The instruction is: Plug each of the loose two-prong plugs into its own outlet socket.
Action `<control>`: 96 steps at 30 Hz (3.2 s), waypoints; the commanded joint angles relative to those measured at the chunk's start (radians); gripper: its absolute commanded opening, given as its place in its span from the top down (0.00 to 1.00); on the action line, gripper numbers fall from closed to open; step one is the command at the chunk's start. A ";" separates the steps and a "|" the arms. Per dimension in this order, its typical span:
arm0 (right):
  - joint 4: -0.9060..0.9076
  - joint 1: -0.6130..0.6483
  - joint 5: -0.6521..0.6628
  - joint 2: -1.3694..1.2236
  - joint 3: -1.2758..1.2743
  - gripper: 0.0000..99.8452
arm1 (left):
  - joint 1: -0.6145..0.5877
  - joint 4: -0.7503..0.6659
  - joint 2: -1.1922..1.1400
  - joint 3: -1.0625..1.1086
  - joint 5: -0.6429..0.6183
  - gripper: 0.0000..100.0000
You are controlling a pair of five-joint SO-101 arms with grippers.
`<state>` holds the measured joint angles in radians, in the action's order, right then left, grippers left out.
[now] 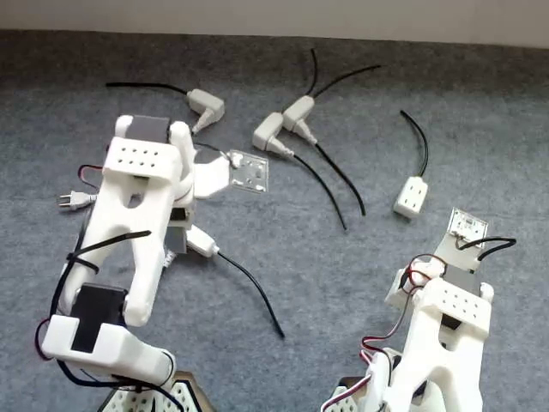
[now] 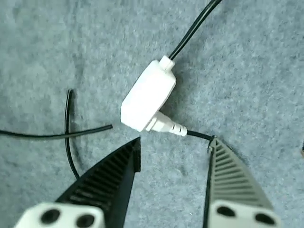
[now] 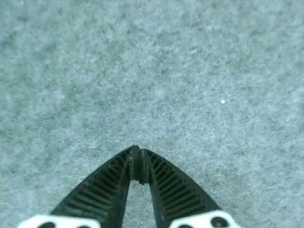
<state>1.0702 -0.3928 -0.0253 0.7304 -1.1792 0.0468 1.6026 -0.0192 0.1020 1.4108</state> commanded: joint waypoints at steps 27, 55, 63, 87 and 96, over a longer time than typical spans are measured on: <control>-0.012 -0.007 -0.002 0.005 0.004 0.99 | -0.027 -0.578 0.033 0.400 0.468 0.79; -0.010 -0.007 -0.002 0.005 0.004 0.99 | 0.165 -0.924 0.001 -0.168 -0.836 0.99; -0.010 -0.007 -0.002 0.005 0.004 0.99 | 0.176 -0.902 -0.421 -0.693 -0.905 0.99; -0.012 -0.002 -0.002 0.005 0.004 0.99 | 0.061 -0.422 -1.276 -1.583 -0.848 0.76; -0.012 -0.001 -0.002 0.005 0.016 0.99 | 0.013 -0.272 -1.082 -1.764 -0.850 0.75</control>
<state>1.0702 -0.3928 -0.0253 0.7304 -1.1792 0.0836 1.2973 -1.2589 -1.6103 0.5562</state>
